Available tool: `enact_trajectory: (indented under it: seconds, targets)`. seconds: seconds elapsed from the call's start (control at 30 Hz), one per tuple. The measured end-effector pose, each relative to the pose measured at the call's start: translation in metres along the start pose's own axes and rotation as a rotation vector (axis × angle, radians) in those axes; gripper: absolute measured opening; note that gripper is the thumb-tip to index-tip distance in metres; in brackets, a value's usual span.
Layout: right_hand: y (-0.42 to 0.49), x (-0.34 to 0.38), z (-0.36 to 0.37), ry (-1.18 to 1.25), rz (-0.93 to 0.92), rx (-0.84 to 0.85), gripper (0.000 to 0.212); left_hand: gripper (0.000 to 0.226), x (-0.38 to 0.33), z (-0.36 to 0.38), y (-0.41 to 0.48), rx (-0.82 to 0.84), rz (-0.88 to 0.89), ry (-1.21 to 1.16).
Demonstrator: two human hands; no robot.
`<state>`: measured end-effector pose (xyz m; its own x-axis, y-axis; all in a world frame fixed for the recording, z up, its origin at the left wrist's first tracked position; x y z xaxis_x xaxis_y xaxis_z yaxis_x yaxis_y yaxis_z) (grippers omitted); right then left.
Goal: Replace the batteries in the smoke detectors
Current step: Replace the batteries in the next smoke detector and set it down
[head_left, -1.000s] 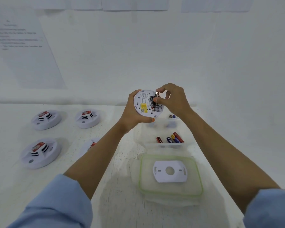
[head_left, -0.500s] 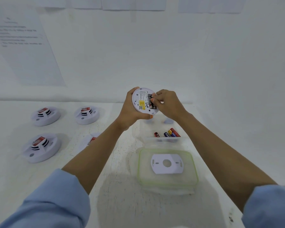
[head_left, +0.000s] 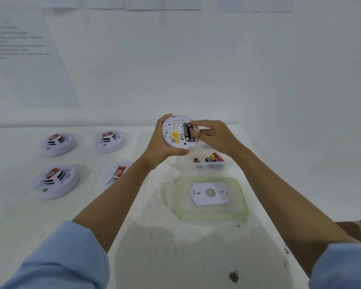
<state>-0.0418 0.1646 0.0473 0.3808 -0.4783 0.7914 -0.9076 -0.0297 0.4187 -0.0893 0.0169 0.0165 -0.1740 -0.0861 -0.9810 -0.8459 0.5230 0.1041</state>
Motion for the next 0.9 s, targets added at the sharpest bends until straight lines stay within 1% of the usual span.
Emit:
enact_trajectory:
  seconds: [0.07, 0.13, 0.2, 0.23, 0.3, 0.37, 0.4, 0.47, 0.53, 0.57, 0.7, 0.8, 0.9]
  targets:
    - [-0.011, 0.000, 0.000, 0.044, 0.026, 0.043, 0.046, 0.103, 0.003, 0.000, -0.008, -0.002, -0.011, 0.006]
    - [-0.023, 0.001, -0.005, 0.010, 0.038, 0.059, 0.051, 0.100, 0.004, 0.000, -0.016, -0.013, -0.016, 0.018]
    - [-0.036, 0.003, -0.011, -0.080, 0.044, 0.087, 0.041, 0.099, 0.004, -0.001, -0.025, -0.019, -0.019, 0.022]
    - [-0.043, 0.005, -0.012, -0.123, 0.052, 0.128, 0.036, 0.099, 0.004, 0.000, -0.029, -0.022, -0.023, 0.017]
    - [-0.060, 0.003, -0.008, -0.196, 0.102, 0.285, 0.031, 0.101, 0.003, 0.000, -0.039, -0.027, -0.034, 0.007]
    - [-0.079, -0.003, 0.002, -0.315, 0.151, 0.476, 0.040, 0.105, 0.002, 0.001, -0.049, -0.029, -0.037, 0.019]
    - [-0.087, -0.007, 0.007, -0.370, 0.174, 0.542, 0.048, 0.106, 0.001, 0.002, -0.053, -0.026, -0.038, 0.029]
    - [-0.099, -0.011, 0.014, -0.438, 0.217, 0.619, 0.063, 0.105, 0.003, 0.005, -0.062, -0.027, -0.051, 0.042]
    - [-0.105, -0.012, 0.019, -0.503, 0.213, 0.673, 0.074, 0.106, 0.006, 0.006, -0.071, -0.030, -0.069, 0.037]
    - [-0.105, -0.012, 0.022, -0.537, 0.196, 0.698, 0.076, 0.106, 0.008, 0.007, -0.075, -0.031, -0.076, 0.031]
    - [-0.103, -0.010, 0.026, -0.604, 0.182, 0.741, 0.072, 0.108, 0.015, 0.007, -0.085, -0.019, -0.107, 0.006]
    - [-0.099, -0.007, 0.028, -0.647, 0.167, 0.748, 0.069, 0.111, 0.015, 0.004, -0.088, -0.024, -0.107, 0.000]
    - [-0.095, -0.003, 0.028, -0.694, 0.148, 0.743, 0.069, 0.110, 0.013, -0.001, -0.083, -0.033, -0.102, 0.011]
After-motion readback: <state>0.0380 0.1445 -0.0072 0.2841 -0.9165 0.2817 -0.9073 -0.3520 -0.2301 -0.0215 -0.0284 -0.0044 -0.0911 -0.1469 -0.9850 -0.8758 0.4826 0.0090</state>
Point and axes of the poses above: each hand's wrist, its own y-axis towards the middle knuckle, its own z-axis out of the palm, x = y × z, the point moved 6 cm from there along y, towards the middle knuckle, and after that the axes turned 13 degrees about -z, right-handed, at the moved point
